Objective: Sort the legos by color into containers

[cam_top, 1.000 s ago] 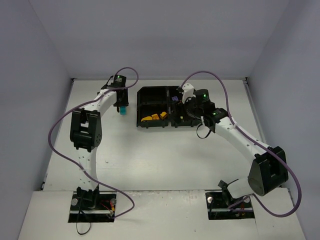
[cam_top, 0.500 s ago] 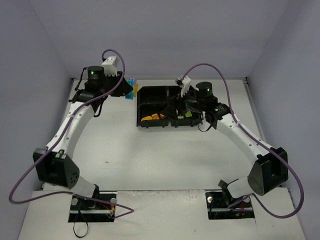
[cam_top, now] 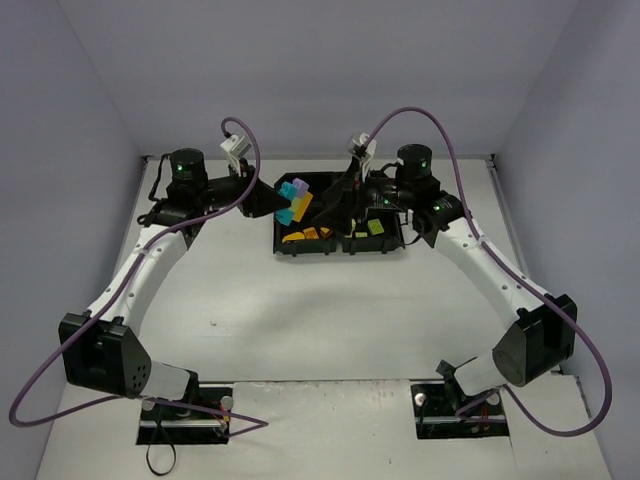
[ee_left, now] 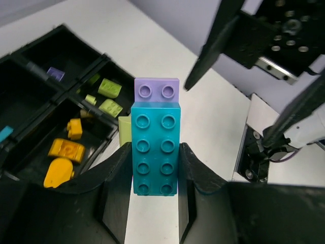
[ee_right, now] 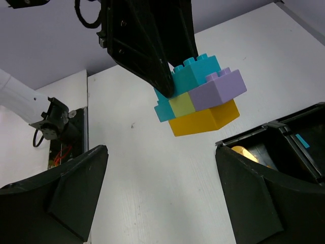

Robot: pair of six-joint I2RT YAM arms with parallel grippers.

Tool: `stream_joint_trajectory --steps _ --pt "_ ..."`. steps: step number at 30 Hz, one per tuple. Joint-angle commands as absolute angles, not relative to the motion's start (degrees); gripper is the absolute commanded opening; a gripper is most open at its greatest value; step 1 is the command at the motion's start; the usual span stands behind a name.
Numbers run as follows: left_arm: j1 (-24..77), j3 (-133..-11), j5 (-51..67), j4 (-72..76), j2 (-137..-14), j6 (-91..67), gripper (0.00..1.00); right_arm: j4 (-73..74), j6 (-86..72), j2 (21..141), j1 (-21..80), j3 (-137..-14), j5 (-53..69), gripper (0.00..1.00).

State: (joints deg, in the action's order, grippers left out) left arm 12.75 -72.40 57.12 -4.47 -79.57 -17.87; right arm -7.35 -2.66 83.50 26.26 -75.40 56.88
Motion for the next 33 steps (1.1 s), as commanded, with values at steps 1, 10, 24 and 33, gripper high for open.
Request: stream_joint_trajectory --steps 1,10,24,33 --pt "12.7 -73.7 67.3 8.6 -77.2 -19.6 0.00 -12.6 -3.3 83.9 26.1 -78.7 61.0 0.84" --pt "13.3 -72.2 71.4 14.9 -76.4 -19.8 0.00 -15.6 -6.5 85.0 26.2 -78.9 62.8 0.79" --pt "14.8 -72.9 64.7 17.7 -77.3 -27.0 0.00 -16.9 -4.7 84.8 26.5 -77.0 59.4 0.77" --pt "15.6 -74.3 50.4 7.1 -75.2 -38.8 0.00 -11.2 11.8 77.8 27.8 -70.9 42.7 0.98"
